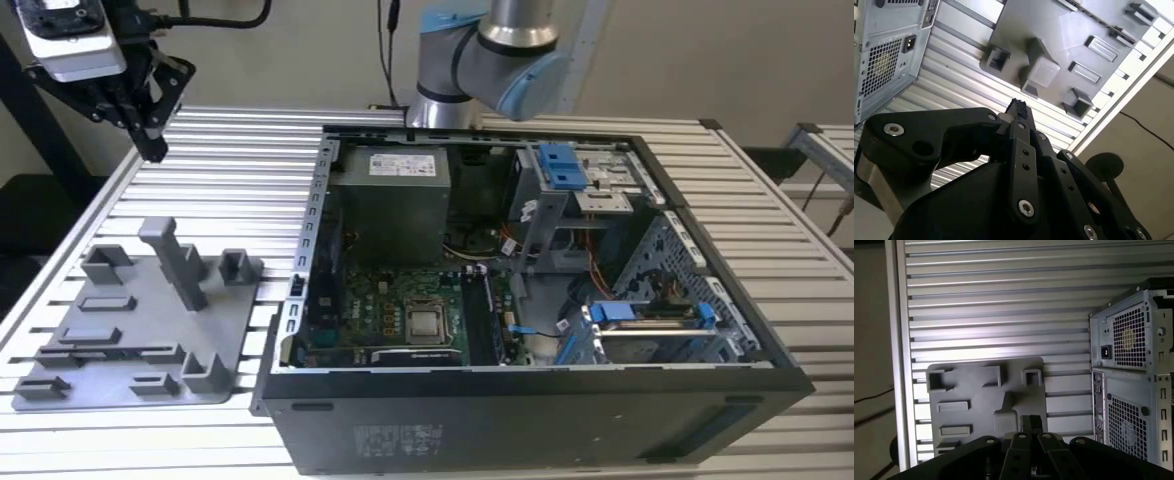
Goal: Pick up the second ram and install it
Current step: 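Reach for the second ram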
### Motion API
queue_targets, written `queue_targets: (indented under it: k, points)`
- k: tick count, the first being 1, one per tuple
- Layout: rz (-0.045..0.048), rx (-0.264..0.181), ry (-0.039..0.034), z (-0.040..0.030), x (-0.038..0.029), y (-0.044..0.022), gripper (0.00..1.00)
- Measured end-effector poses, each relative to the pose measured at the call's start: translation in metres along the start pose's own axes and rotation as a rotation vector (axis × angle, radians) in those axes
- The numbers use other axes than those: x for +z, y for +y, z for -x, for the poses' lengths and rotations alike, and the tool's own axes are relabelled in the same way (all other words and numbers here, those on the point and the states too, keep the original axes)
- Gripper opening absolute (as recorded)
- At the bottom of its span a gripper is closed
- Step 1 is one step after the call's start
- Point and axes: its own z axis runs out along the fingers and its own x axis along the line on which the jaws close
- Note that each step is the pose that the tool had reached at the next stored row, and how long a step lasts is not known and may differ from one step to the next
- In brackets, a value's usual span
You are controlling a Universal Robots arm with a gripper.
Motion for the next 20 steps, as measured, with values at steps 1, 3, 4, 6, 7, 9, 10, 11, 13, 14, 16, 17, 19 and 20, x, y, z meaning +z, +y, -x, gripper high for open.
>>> queue_targets:
  k: [1, 3, 4, 6, 7, 9, 10, 11, 13, 14, 16, 17, 19, 20]
  points:
    - [0.0, 0.0, 0.0, -0.0027, 0.0, -0.0005, 0.11]
    - [0.0, 0.0, 0.0, -0.0082, 0.0, -0.0017, 0.11]
    - [0.0001, 0.0, -0.0001, -0.0108, 0.0, -0.0023, 0.11]
    - [0.0, 0.0, 0.0, -0.0162, 0.0, -0.0037, 0.11]
    - [0.0, 0.0, 0.0001, -0.0189, 0.0001, -0.0045, 0.11]
    - [0.0, 0.0, 0.0, -0.0245, 0.0001, -0.0059, 0.11]
    - [0.0, 0.0, 0.0, -0.0274, 0.0002, -0.0066, 0.11]
    - [0.0, 0.0, 0.0, -0.0295, 0.0003, -0.0074, 0.11]
    - [0.0, 0.0, 0.0, -0.033, 0.0007, -0.0089, 0.11]
    - [0.0001, 0.0, 0.0, -0.034, 0.001, -0.01, 0.11]
    - [0.0001, 0.0, 0.0, -0.0358, 0.0017, -0.0131, 0.11]
    - [0.0, 0.0, -0.0001, -0.0366, 0.0021, -0.0153, 0.11]
    - [0.0001, 0.0, 0.0, -0.0373, 0.0031, -0.0212, 0.11]
    - [0.0001, 0.0, 0.0, -0.0376, 0.0037, -0.0239, 0.11]
